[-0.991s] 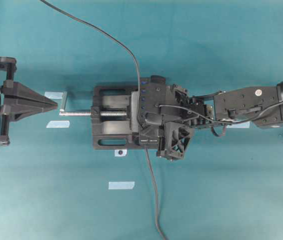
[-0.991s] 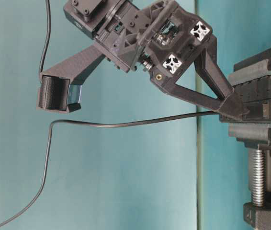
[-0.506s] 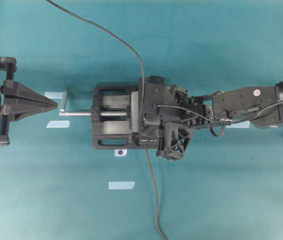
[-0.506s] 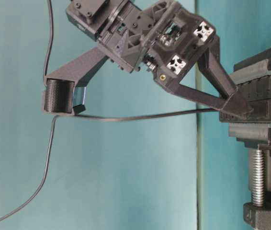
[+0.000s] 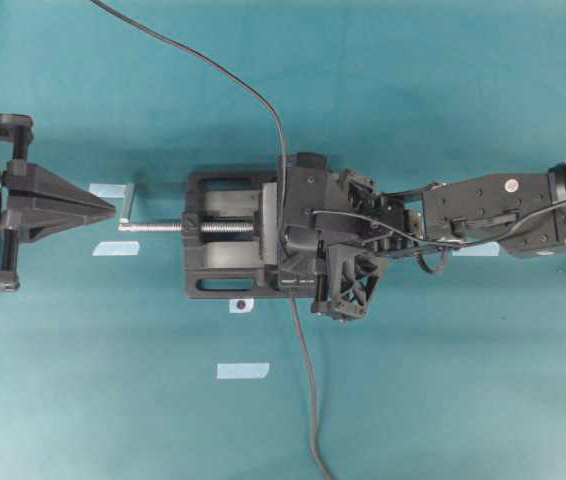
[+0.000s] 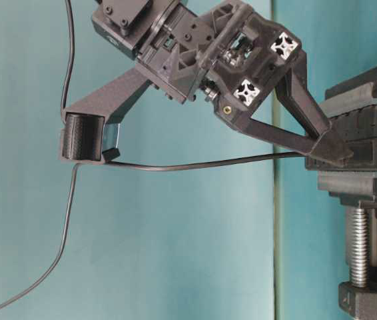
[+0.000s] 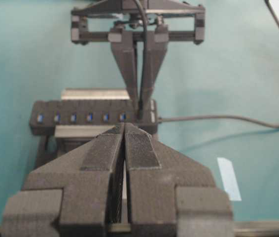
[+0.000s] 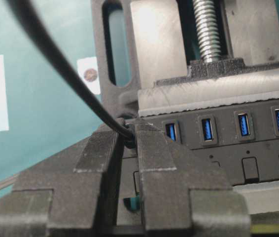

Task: Insert the USB into the front port of the fixed hub.
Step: 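Push the USB plug into the front port with the right gripper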

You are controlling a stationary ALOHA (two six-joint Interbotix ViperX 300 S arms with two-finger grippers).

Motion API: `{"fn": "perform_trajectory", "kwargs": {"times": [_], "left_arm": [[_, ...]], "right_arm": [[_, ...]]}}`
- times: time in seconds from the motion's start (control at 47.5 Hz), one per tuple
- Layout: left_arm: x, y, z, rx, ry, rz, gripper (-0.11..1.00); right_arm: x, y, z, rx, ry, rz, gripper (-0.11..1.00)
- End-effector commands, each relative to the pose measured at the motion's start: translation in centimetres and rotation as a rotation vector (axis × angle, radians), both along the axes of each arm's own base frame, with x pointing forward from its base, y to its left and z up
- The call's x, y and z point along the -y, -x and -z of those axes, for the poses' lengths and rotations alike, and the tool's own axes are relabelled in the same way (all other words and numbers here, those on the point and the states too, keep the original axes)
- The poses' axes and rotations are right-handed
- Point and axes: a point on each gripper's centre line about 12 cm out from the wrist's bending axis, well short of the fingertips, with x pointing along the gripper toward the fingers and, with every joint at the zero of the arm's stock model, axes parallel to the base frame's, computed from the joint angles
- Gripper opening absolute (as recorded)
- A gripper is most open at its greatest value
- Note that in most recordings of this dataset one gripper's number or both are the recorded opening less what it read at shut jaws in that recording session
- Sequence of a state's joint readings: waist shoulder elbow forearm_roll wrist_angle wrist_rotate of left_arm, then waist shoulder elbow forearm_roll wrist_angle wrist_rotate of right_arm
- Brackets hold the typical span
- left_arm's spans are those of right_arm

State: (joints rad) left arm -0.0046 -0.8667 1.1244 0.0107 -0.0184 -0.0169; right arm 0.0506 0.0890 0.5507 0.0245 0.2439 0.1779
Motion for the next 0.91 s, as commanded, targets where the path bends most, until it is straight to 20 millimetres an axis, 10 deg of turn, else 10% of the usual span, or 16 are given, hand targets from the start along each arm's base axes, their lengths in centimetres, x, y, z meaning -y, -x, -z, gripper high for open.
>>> {"fn": "perform_trajectory", "kwargs": {"times": [0.0,0.885], "left_arm": [[0.0,-0.2,-0.5,0.017,-0.001,0.002,0.0],[0.0,-0.2,-0.5,0.018,0.0,0.002,0.0]], "right_arm": [[-1.7,0.3,0.4,-0.022,-0.008,-0.031,0.07],[-1.1,-0.5,-1.1,-0.005,-0.003,-0.023,0.17]]}}
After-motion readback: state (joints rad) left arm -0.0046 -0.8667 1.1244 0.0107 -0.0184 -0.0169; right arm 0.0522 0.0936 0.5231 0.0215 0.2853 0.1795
